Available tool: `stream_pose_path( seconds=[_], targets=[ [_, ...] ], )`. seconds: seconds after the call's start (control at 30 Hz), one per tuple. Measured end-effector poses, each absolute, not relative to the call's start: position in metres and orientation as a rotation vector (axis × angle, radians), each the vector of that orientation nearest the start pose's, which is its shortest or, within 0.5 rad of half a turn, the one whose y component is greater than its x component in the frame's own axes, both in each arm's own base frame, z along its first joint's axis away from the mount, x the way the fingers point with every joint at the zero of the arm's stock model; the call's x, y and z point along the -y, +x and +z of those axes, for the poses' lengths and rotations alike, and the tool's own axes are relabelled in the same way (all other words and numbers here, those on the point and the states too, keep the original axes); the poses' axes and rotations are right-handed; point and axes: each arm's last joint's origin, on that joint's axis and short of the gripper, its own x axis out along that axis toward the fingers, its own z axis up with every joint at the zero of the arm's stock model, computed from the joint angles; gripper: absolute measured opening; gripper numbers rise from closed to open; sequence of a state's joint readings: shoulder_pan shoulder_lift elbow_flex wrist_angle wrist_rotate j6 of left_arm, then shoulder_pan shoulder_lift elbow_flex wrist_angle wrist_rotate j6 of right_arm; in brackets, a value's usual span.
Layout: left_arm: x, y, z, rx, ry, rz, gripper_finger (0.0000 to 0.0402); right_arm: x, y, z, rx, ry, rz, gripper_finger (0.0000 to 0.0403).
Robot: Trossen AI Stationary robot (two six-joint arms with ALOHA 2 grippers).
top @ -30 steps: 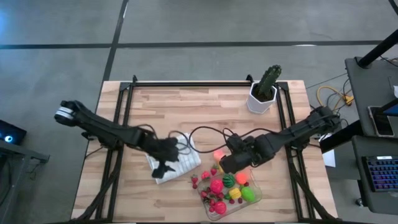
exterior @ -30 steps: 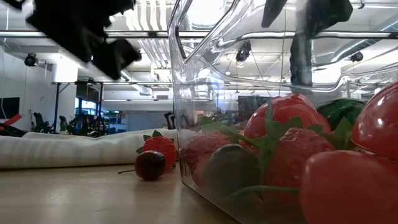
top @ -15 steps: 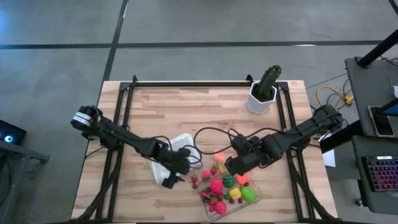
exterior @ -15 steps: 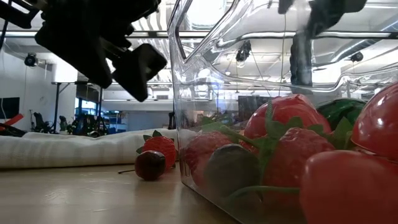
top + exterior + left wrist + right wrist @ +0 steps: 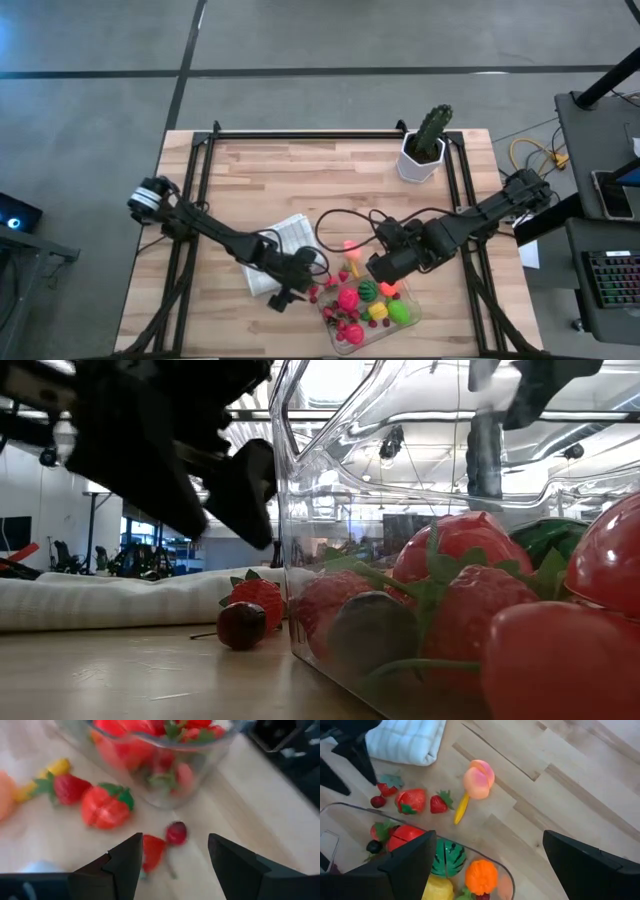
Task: Pick and placing Produce into tupperware
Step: Put the strawberry into the transparent bin
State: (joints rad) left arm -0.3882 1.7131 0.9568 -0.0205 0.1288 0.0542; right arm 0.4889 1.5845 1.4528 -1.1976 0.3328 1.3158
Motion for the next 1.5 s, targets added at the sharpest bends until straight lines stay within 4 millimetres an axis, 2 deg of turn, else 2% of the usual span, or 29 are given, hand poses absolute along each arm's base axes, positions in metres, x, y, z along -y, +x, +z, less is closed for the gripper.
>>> stream_pose_path(
  seconds=[0.1,0.77,1.17,1.33,1.5],
  targets=[
    [0.133,0.32,0.17,-0.751,0.232,-0.478,0.021,-0.131,0.267,0.302,-1.051,0.618,-0.645,0.0357],
    [0.137,0.331,0.141,-0.765,0.27,-0.412,0.0206,-0.131,0.267,0.302,-1.04,0.652,-0.665,0.0357],
    [0.136,0.331,0.141,-0.766,0.269,-0.408,0.0107,-0.131,0.267,0.302,-1.037,0.649,-0.667,0.0357],
    [0.136,0.329,0.149,-0.753,0.266,-0.407,0.009,-0.131,0.267,0.302,-1.037,0.648,-0.668,0.0357],
    [0.134,0.326,0.178,-0.666,0.259,-0.389,0.0088,-0.131,0.267,0.302,-1.036,0.643,-0.669,0.0357]
  ],
)
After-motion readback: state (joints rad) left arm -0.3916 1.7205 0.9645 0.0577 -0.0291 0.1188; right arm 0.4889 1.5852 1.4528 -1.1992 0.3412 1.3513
